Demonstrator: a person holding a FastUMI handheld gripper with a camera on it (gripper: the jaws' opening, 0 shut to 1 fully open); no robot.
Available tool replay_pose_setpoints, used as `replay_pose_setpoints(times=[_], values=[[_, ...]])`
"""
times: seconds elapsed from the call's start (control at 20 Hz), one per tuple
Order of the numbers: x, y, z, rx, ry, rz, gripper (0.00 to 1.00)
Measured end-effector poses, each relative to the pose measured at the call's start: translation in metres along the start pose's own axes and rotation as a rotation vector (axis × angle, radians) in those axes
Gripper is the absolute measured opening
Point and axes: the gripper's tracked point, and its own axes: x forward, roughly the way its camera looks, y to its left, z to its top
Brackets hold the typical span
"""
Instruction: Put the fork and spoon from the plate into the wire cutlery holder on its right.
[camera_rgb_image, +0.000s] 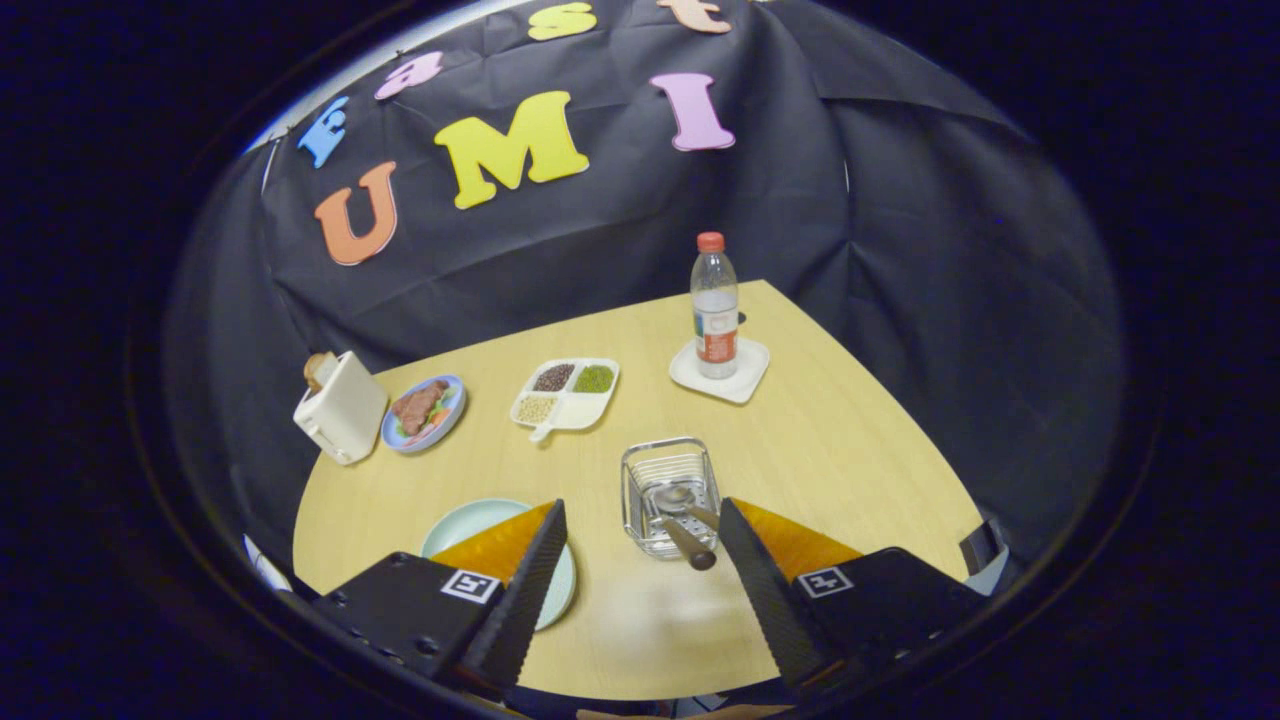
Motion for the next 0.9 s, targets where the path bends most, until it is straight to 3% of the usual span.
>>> replay_pose_setpoints(times=[0.15,0.35,0.75,0.9], values=[[-0.019,0.011,0.004,-0.019,-0.081,0.002,0.95],[-0.057,0.023,0.004,-0.061,-0.202,-0.03,0.96],[-0.161,0.076,-0.014,-0.148,-0.496,0.004,0.96],[-0.197,0.097,-0.03,-0.163,-0.58,0.056,0.96]])
